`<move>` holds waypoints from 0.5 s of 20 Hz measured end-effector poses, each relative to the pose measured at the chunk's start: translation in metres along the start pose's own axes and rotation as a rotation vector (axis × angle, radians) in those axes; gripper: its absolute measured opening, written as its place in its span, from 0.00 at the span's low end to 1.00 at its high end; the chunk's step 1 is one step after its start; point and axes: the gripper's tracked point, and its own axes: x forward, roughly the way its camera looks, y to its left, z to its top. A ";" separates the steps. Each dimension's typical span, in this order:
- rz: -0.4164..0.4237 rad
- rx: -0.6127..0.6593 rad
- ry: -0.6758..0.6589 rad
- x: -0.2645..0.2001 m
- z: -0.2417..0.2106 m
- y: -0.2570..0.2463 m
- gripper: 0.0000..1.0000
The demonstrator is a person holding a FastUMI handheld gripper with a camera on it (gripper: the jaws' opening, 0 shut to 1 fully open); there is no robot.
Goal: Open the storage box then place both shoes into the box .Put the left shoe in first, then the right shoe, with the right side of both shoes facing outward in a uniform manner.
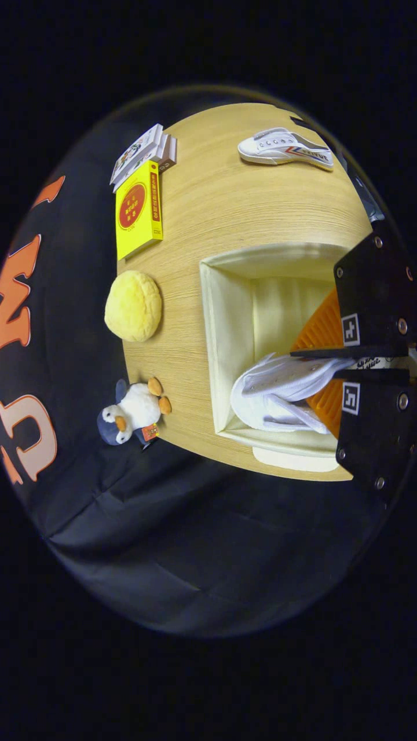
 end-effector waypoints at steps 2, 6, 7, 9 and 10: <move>0.046 0.022 0.061 0.010 -0.012 0.014 0.15; 0.166 0.041 0.079 -0.004 -0.015 0.025 0.20; 0.175 0.031 0.069 -0.008 -0.013 0.020 0.23; 0.189 0.024 0.039 -0.018 -0.006 0.009 0.31; 0.196 0.024 0.022 -0.025 -0.002 0.001 0.34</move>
